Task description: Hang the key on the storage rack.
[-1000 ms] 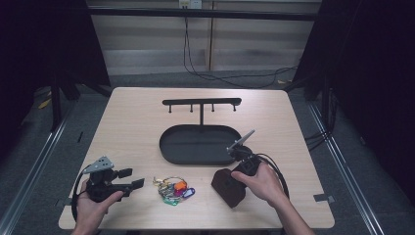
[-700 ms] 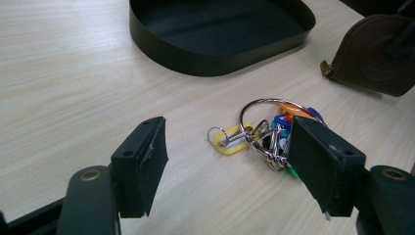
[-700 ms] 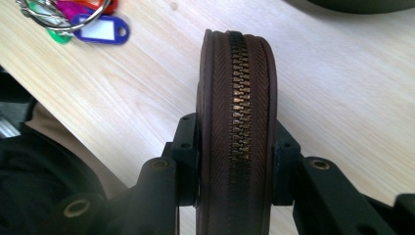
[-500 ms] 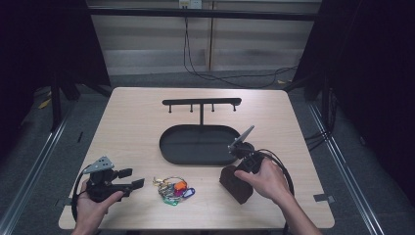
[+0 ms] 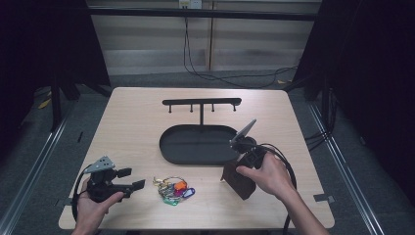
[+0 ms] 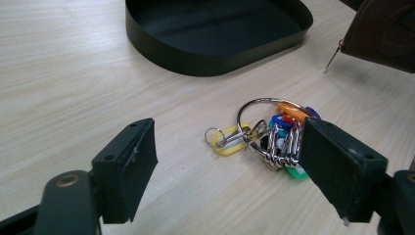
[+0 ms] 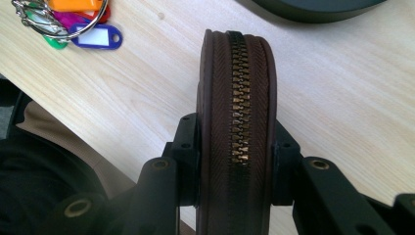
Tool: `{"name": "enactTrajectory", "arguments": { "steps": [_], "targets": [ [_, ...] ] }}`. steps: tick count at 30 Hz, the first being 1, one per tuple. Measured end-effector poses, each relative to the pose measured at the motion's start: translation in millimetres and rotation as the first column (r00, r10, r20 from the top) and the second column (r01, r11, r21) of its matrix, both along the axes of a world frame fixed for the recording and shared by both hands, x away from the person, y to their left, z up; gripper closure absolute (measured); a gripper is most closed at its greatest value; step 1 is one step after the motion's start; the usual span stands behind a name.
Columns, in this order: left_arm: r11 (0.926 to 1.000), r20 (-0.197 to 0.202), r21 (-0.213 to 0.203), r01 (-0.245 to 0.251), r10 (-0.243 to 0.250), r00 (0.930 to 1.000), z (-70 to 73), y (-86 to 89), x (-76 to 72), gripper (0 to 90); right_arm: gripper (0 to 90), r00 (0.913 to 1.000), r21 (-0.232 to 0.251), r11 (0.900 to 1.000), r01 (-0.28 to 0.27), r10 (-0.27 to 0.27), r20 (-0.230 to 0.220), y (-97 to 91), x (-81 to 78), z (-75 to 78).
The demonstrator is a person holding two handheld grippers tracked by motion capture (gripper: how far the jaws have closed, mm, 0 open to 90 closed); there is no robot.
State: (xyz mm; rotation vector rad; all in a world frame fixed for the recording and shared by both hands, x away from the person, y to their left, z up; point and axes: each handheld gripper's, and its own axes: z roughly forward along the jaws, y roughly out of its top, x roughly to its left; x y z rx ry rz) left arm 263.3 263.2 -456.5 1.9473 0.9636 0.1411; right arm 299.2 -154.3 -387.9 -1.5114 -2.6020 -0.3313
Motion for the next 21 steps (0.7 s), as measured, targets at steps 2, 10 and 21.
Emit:
{"name": "enactTrajectory", "arguments": {
  "steps": [2, 10, 21],
  "targets": [
    [0.9999, 0.011, -0.009, 0.005, -0.005, 0.9999, 1.2, 0.8, -0.5, 21.2, 65.2, 0.9999, 0.004, 1.0000, 0.007, -0.007, 0.009, -0.3, 0.9, 5.1],
    [1.0000, 0.017, 0.000, 0.002, -0.002, 0.9998, 1.1, 0.4, -0.6, 16.2, 65.2, 0.9992, -0.024, 0.9993, 0.028, -0.027, 0.030, -1.7, 2.8, 17.6],
    [0.9996, 0.010, -0.014, 0.024, -0.023, 0.9997, 1.0, 0.8, -0.4, 16.2, 65.2, 0.9978, -0.035, 0.9978, 0.056, -0.055, 0.038, -4.7, 12.5, 33.1]
  ]
}}
